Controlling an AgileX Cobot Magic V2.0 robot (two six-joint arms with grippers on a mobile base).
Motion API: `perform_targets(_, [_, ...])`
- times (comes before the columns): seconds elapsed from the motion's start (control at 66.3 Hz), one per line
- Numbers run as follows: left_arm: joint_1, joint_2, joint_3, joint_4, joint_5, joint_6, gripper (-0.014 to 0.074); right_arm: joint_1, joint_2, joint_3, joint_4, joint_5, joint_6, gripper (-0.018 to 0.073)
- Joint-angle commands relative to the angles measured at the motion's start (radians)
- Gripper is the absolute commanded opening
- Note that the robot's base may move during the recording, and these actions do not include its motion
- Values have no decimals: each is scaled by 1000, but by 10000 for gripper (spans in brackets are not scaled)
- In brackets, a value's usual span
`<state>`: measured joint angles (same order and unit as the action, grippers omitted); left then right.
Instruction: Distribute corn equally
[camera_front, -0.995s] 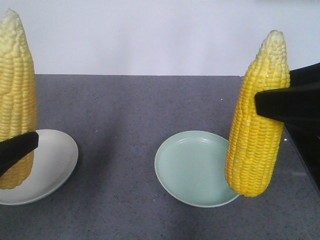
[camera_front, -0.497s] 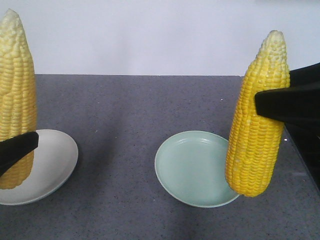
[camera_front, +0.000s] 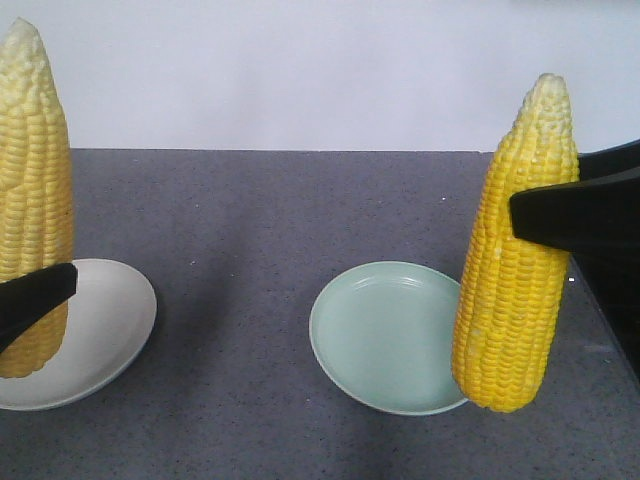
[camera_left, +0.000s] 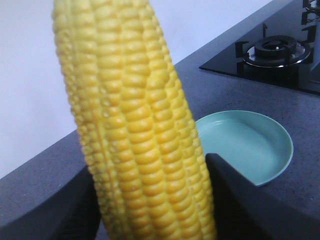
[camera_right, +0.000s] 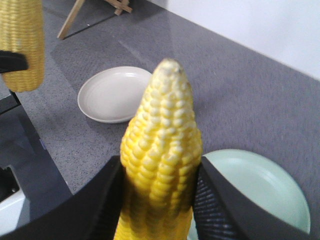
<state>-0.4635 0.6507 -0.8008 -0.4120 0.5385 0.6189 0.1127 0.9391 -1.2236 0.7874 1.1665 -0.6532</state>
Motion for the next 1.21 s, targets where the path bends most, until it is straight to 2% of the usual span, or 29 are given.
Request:
perform_targets(0.0, [3,-1,-24,-23,-70,-2,323,-7,49,-26,-56,-44,131,207])
perform_targets(0.121, [3,-1,-24,-23,-70,-2,323,-7,112,-26,-155,-42,241,207])
perform_targets(0.256, [3,-1,-24,-23,-70,-2,323,-7,213,-49,-201,-12,324,207])
perform_targets(0.512, [3,-1,-24,-23,-70,-2,323,-2,438,-220,-208,87,355,207])
perform_targets(0.618, [3,-1,-24,-23,-70,-2,323,35,533,-290,-276,99,394,209])
perform_targets(0.844, [3,-1,-24,-23,-70,-2,323,145,704,-428,-468,120,558,216])
perform_targets(0.935, [3,-1,-24,-23,-70,-2,323,165,759,-459,-477,120,594,218])
perform_targets(1.191, [3,-1,-24,-23,-70,-2,323,165,869,-464,-454,120,607,223])
